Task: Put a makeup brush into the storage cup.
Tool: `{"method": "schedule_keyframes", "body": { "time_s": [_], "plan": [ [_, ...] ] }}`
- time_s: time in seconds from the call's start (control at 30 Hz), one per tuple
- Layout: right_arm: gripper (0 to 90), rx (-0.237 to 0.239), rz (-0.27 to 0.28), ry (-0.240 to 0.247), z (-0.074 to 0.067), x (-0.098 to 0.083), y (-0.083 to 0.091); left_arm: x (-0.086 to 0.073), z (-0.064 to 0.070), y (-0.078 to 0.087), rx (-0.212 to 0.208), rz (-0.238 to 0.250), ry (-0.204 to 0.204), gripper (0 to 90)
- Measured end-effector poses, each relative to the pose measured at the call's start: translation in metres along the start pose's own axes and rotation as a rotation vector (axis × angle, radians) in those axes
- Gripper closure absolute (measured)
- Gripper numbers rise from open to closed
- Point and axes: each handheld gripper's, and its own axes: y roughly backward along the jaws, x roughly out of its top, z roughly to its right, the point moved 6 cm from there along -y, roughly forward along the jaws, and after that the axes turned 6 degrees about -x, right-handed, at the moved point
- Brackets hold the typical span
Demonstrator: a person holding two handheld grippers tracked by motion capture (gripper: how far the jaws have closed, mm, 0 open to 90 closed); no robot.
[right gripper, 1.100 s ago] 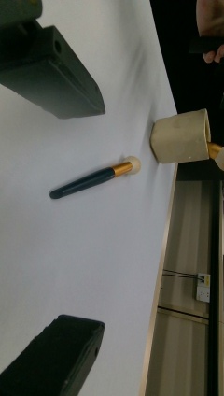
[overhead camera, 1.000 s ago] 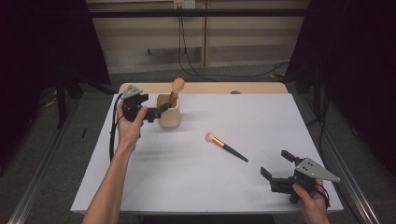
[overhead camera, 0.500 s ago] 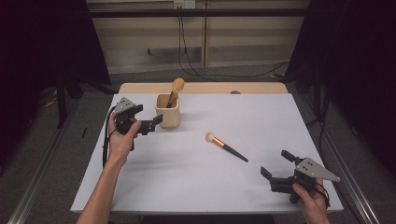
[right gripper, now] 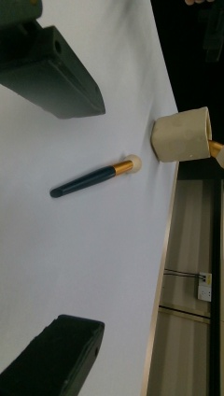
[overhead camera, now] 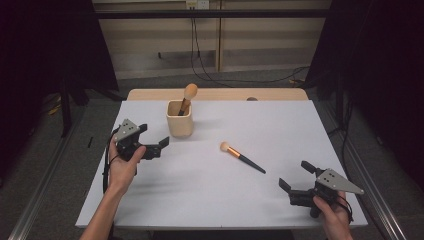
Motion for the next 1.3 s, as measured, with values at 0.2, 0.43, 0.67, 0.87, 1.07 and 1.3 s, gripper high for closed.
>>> {"method": "schedule_keyframes", "body": {
  "time_s": [0.2, 0.43, 0.67, 0.87, 1.07, 1.3],
  "plan": [
    [0.0, -0.002, 0.001, -0.001, 0.0, 0.0, 0.0, -0.015, 0.009, 0.015, -0.001, 0.016, 0.021, 2.9],
    [0.0, -0.007, 0.0, -0.007, -0.001, 0.0, 0.001, -0.025, 0.024, 0.032, 0.018, 0.033, -0.01, 2.8],
    [0.0, -0.011, 0.0, -0.003, 0.0, 0.0, 0.001, -0.037, 0.039, 0.048, 0.029, 0.044, -0.008, 2.8],
    [0.0, -0.023, -0.002, -0.005, -0.001, 0.0, 0.0, -0.045, 0.052, 0.06, -0.004, 0.051, -0.004, 2.9],
    [0.0, -0.032, -0.003, -0.019, 0.0, -0.001, -0.001, -0.054, 0.059, 0.075, -0.013, 0.053, 0.001, 3.6],
    [0.0, -0.041, -0.004, -0.022, 0.002, -0.002, 0.002, -0.058, 0.055, 0.086, 0.024, 0.111, 0.039, 3.7]
  ]
}}
